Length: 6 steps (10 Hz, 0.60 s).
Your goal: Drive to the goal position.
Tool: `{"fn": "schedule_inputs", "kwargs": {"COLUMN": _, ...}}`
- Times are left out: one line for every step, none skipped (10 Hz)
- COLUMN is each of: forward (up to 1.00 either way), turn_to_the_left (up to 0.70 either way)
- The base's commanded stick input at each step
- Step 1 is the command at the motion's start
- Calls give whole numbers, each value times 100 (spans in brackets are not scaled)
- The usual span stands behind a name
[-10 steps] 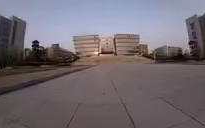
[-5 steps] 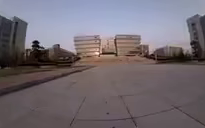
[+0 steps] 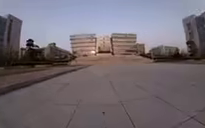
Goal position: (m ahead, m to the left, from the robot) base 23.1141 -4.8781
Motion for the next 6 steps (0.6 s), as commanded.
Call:
{"fn": "schedule_inputs", "kwargs": {"forward": 70, "turn_to_the_left": 0}}
{"fn": "schedule_inputs", "kwargs": {"forward": 70, "turn_to_the_left": 0}}
{"fn": "schedule_inputs", "kwargs": {"forward": 70, "turn_to_the_left": 0}}
{"fn": "schedule_inputs", "kwargs": {"forward": 70, "turn_to_the_left": 0}}
{"fn": "schedule_inputs", "kwargs": {"forward": 70, "turn_to_the_left": 0}}
{"fn": "schedule_inputs", "kwargs": {"forward": 70, "turn_to_the_left": 0}}
